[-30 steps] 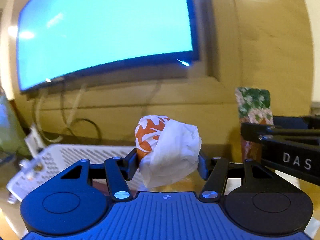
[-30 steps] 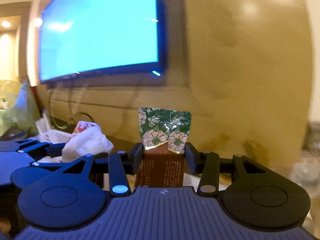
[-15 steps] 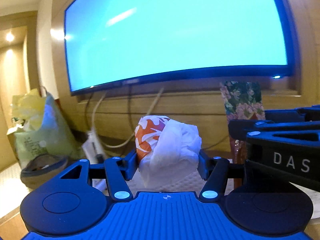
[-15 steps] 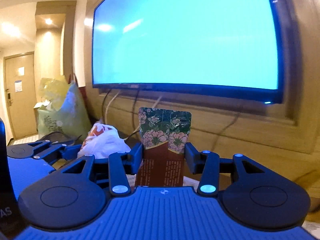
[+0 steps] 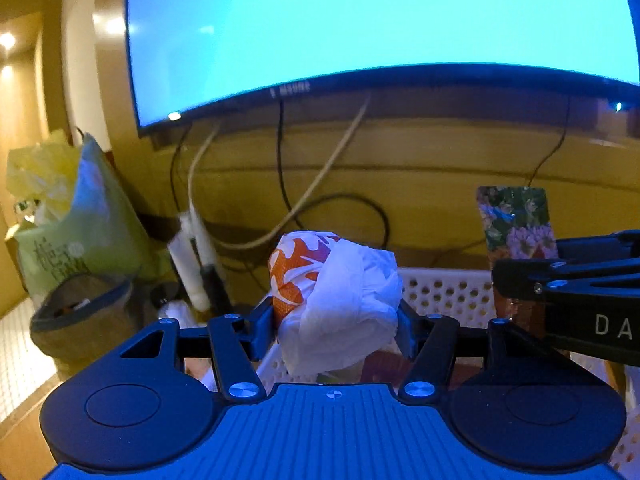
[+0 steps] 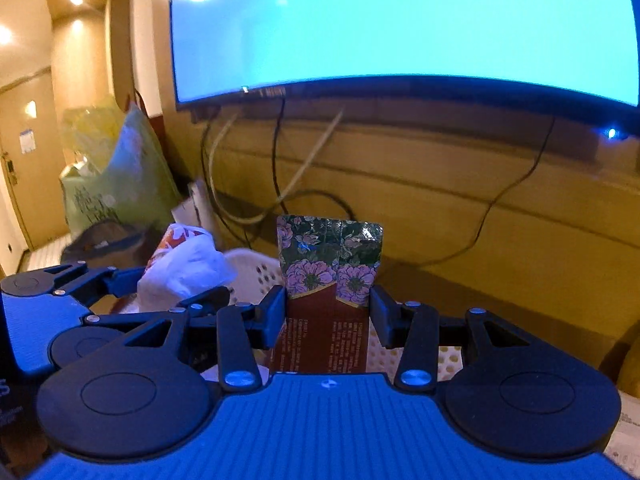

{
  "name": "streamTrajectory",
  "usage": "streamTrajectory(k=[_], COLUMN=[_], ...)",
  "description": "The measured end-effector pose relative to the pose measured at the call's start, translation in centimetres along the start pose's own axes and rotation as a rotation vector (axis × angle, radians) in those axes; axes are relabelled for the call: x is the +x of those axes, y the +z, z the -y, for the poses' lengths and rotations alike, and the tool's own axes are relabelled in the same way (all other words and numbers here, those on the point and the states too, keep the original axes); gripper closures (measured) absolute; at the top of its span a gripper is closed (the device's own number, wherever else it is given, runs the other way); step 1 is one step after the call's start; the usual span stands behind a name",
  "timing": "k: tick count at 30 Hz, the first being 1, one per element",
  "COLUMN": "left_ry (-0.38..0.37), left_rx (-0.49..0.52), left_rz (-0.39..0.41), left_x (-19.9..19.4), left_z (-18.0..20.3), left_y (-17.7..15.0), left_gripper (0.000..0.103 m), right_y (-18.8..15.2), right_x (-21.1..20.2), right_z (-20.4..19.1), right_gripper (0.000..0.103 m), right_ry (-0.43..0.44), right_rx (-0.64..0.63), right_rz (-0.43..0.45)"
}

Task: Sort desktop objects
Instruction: 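Carry the packet and the white-and-orange bag over the white basket with both grippers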

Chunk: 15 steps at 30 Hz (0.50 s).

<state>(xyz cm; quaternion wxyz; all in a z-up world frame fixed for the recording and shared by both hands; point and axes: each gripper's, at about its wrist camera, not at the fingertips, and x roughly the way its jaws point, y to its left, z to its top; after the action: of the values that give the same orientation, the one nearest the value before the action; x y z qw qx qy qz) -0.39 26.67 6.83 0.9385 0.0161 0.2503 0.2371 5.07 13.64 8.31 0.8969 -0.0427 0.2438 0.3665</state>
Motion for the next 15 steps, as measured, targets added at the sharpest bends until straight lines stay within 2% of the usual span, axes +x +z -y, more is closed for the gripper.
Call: streamTrajectory(k=[9,15], left_ry=[-0.053,-0.099], left_rx=[0.039,0.059], left_rz=[-0.13,-0.223], left_x=[3.9,5.5], left_z=[-0.8,-1.5], left_y=[-0.8,-1.1], left_gripper=[0.04,0.04], right_y=[-1.1,-1.4], right_x=[3.7,5.3], right_z=[0.3,-0.2], right_gripper=[0.052,0.052], right_ry=[-0.047,-0.081], right_rx=[0.063,0.072], right_rz=[-0.172,-0.227])
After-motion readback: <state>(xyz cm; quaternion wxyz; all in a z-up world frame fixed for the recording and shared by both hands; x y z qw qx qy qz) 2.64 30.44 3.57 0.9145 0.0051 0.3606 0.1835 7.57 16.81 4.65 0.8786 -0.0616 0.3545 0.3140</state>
